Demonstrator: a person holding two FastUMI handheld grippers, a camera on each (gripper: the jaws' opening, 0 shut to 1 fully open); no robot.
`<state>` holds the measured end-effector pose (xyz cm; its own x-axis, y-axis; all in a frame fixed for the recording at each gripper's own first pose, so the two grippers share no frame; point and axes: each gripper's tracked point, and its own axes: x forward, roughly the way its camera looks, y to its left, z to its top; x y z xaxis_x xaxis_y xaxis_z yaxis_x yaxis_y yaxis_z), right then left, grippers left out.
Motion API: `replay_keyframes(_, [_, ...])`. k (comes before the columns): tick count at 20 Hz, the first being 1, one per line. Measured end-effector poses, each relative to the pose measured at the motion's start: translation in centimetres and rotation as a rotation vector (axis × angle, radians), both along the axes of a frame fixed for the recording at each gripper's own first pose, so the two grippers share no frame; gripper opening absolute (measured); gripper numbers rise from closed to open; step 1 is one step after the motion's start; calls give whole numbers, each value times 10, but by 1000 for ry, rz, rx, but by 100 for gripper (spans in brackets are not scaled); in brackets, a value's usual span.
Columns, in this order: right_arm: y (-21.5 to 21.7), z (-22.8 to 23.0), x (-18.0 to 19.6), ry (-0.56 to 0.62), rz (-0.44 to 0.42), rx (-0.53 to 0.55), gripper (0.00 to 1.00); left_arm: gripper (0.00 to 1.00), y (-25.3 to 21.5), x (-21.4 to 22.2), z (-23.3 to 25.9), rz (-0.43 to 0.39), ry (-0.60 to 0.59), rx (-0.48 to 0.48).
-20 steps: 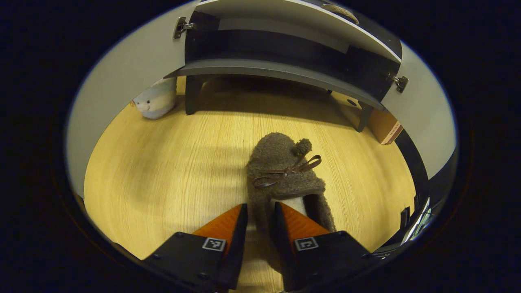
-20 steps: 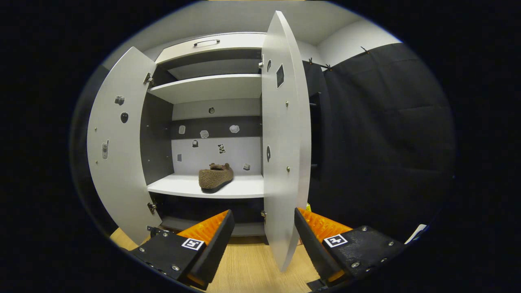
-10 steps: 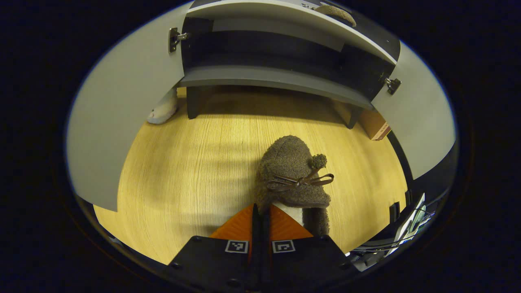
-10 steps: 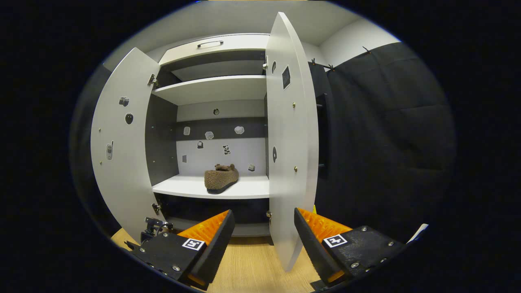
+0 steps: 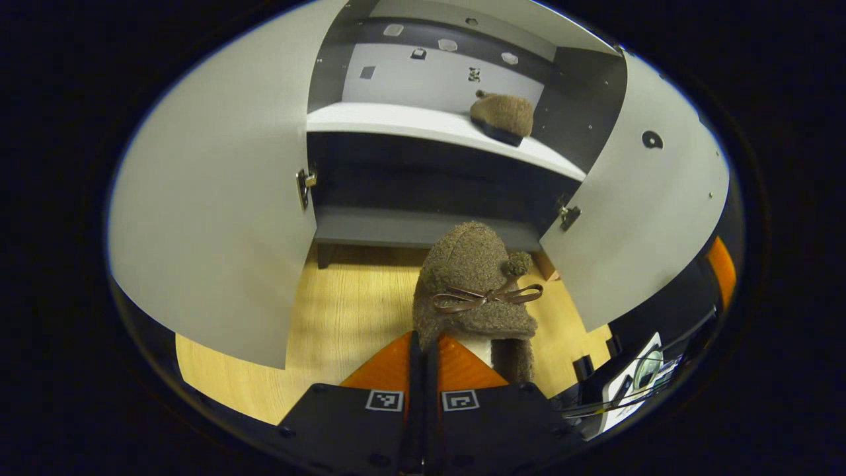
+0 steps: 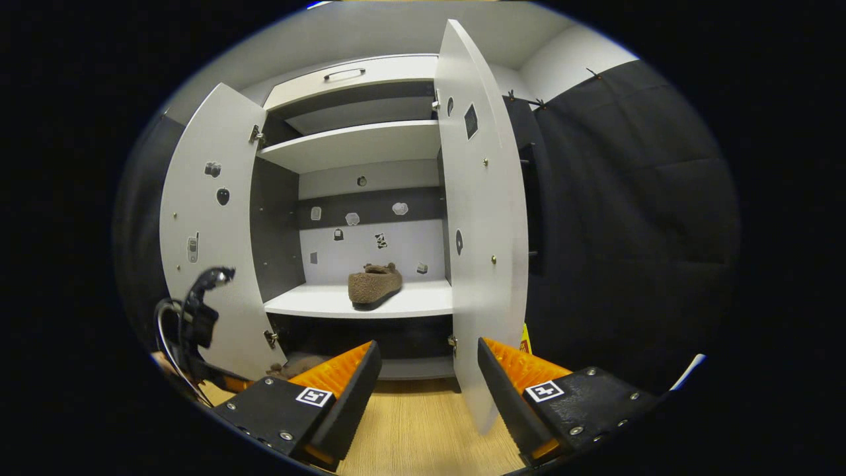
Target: Grab one shoe with the right hand and put it into the shoe cabinet, grab the other shoe with the left hand and put it into the shoe cabinet; then close the right door with the right hand and the left door with the left hand.
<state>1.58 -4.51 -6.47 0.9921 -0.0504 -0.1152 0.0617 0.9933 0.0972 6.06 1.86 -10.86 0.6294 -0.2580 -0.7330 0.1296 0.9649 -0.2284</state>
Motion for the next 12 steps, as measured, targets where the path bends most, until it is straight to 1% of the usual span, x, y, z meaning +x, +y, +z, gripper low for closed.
replay_keyframes(2, [-4,-2,-5,6,-4,-6,91,7,1,23,32,12,-54,-14])
replay_keyframes(4, [-9,-2,-11,5,-12,-9,91,7,0,44,54,27,-111,7])
replay_keyframes(6, [-15,-1,-15,4,-24,-13,91,7,-4,72,79,42,-195,32])
replay_keyframes(9, [-27,-1,-20,5,-46,-18,91,6,-12,113,117,46,-257,34])
replay_keyframes(12, [-41,0,-25,2,-73,-19,91,7,-4,163,154,87,-314,74])
